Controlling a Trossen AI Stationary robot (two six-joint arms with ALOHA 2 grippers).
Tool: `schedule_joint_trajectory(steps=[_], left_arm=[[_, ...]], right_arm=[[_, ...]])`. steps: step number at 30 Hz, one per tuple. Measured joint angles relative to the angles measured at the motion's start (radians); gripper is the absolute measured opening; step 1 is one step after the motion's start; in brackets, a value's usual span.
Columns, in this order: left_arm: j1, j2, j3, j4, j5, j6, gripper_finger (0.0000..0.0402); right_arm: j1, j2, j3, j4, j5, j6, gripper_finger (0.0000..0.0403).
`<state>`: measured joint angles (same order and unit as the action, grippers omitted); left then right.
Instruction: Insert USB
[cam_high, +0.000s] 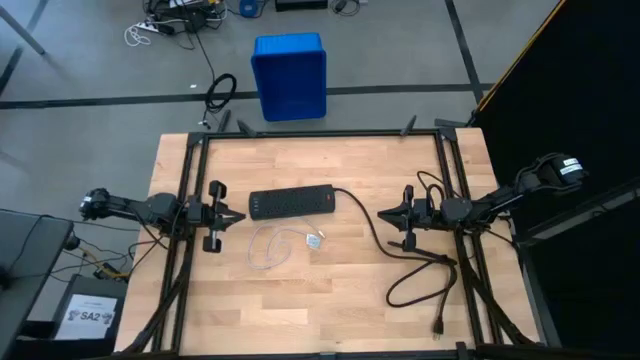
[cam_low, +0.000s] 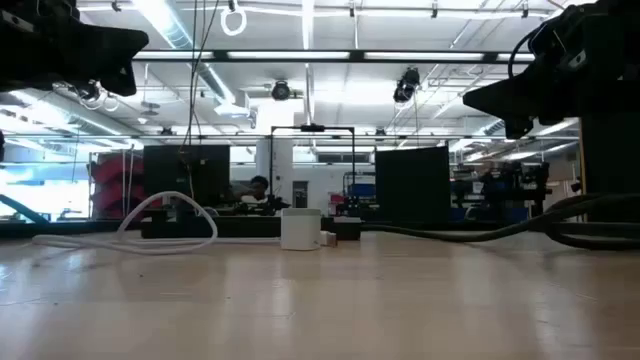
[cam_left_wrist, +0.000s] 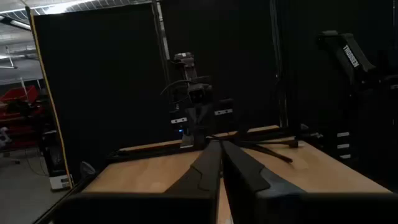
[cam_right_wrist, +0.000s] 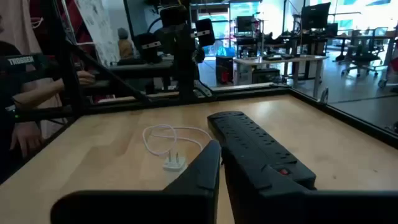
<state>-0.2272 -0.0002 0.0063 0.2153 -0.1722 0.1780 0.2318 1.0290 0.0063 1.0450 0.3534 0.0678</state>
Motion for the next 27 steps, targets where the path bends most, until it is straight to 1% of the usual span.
schedule_joint_trajectory(steps=[11, 22, 27], left_arm=[[0.0, 0.0, 0.0, 0.0, 0.0, 0.0, 0.0001], [0.0, 0.0, 0.0, 0.0, 0.0, 0.0, 0.0001], [0.0, 0.0, 0.0, 0.0, 0.0, 0.0, 0.0001]], right_arm=[[0.0, 0.0, 0.0, 0.0, 0.0, 0.0, 0.0011], [0.0, 0.0, 0.0, 0.0, 0.0, 0.0, 0.0001], [0.0, 0.0, 0.0, 0.0, 0.0, 0.0, 0.0005]])
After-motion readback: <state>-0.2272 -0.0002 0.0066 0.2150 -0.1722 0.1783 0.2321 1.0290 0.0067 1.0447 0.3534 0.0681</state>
